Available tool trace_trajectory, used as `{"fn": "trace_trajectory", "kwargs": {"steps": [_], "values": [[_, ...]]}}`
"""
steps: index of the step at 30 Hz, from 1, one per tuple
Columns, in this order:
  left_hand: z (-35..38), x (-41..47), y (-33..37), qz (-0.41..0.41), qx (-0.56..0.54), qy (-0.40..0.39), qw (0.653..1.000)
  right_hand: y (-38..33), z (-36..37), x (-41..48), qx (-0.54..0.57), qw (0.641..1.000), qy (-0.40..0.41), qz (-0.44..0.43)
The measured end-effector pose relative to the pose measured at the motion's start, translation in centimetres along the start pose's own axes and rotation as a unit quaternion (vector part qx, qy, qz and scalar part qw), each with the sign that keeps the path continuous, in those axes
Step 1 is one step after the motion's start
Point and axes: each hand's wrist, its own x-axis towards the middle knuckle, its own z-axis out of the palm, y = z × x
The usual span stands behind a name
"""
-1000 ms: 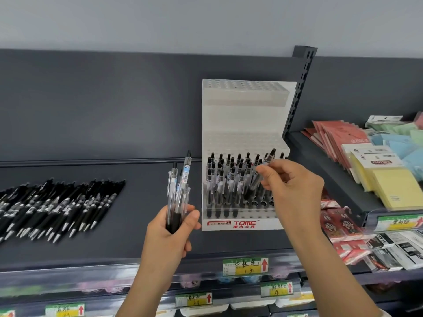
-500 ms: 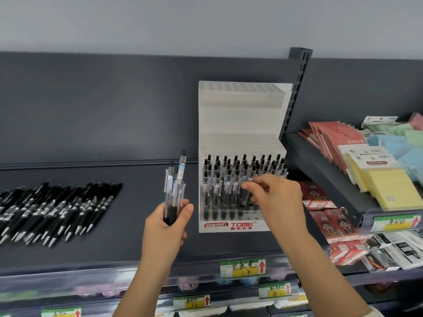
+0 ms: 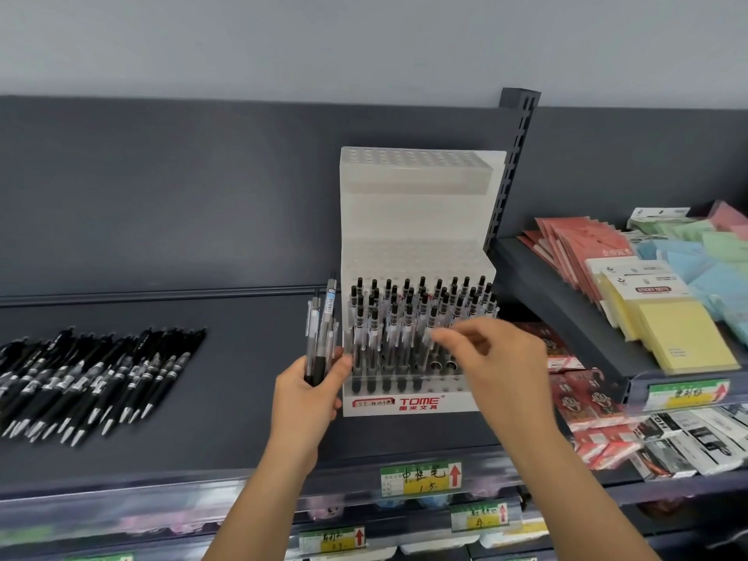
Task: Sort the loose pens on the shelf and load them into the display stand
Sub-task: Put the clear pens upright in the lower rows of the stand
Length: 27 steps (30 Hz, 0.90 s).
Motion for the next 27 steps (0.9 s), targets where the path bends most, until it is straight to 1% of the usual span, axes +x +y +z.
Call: {"fn": "trace_trajectory", "kwargs": {"steps": [2,3,4,5,7,9,10,14,22,25,27], "values": [[0.0,0.0,-0.2,-0.004,-0.001,0.002,1.000,1.2,-1.0,-0.6,-0.009,0.996,0.087,0.006],[0.0,0.0,-0.3,-0.005,-0.001,0.003,1.000,2.2,-1.4,-0.7,-0.014,0.993,0.119,0.020],[0.0,0.0,-0.4,-0.004,0.002,0.006,1.000,3.4,-1.5,-0.8,-0.022,0.991,0.120,0.045],[0.0,0.0,-0.5,-0.003,0.005,0.010,1.000,4.4,-1.4,-0.8,-0.031,0.992,0.092,0.076],[0.0,-0.1,-0.6,-0.001,0.010,0.015,1.000,5.7,-1.0,-1.1,-0.034,0.992,0.004,0.119],[0.0,-0.1,-0.6,-0.002,0.014,0.015,1.000,6.0,-0.3,-1.5,-0.016,0.990,-0.048,0.130],[0.0,-0.2,-0.5,-0.002,0.018,0.013,1.000,6.0,-0.1,-1.8,-0.008,0.991,-0.051,0.125],[0.0,-0.6,-0.7,-0.001,0.034,0.015,0.999,5.8,0.1,-2.2,0.002,0.993,-0.017,0.118],[-0.3,-1.3,-0.9,0.001,0.043,0.021,0.999,6.6,0.2,-2.4,0.007,0.993,-0.020,0.118],[-0.3,-1.6,-0.8,0.015,0.048,0.026,0.998,6.7,0.2,-2.3,0.019,0.991,-0.034,0.127],[-0.4,-2.0,-0.7,0.039,0.052,0.043,0.997,6.6,0.1,-2.4,0.035,0.990,-0.024,0.132]]}}
